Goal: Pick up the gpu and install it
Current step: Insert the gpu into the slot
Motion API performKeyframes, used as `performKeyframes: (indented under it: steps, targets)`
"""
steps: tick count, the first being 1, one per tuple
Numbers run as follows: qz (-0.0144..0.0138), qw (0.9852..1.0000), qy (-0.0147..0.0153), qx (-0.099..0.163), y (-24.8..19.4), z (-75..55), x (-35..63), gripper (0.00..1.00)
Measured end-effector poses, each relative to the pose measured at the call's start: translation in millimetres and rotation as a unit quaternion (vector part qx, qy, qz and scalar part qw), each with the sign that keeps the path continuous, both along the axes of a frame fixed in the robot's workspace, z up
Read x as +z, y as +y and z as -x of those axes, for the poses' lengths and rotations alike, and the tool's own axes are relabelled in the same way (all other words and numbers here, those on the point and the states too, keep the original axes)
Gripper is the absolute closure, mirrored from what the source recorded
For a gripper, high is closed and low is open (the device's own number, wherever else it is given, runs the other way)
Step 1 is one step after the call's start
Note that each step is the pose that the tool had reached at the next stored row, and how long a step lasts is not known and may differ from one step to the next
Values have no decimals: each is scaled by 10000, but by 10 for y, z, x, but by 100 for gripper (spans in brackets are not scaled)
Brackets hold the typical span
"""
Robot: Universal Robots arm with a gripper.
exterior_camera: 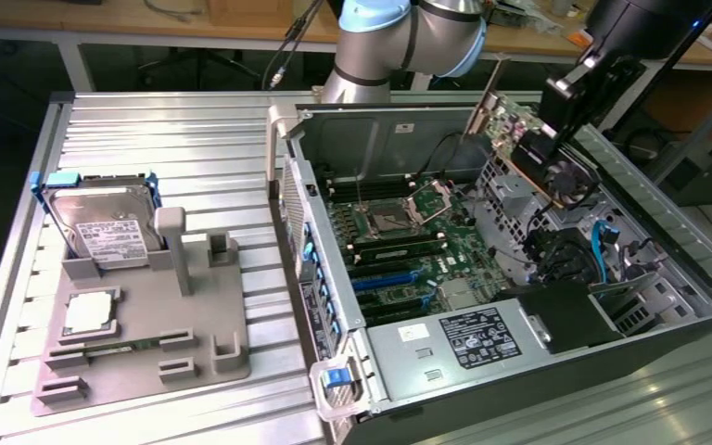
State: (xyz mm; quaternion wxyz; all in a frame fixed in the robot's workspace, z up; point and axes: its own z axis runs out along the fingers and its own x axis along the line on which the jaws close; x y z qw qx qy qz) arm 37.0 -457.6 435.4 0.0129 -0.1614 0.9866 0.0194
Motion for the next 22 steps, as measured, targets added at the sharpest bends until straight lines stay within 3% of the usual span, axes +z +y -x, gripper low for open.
performKeyframes:
  steps: [8, 17, 18, 19, 21, 22]
  targets:
    - [0, 9995, 0, 320, 0, 4, 0, 73]
    - [0, 9976, 0, 685, 0, 8, 0, 73]
    - [0, 9960, 0, 898, 0, 10, 0, 73]
    - [0, 9928, 0, 1197, 0, 10, 0, 73]
    - [0, 9879, 0, 1548, 0, 10, 0, 73]
    - [0, 9835, 0, 1811, 0, 10, 0, 73]
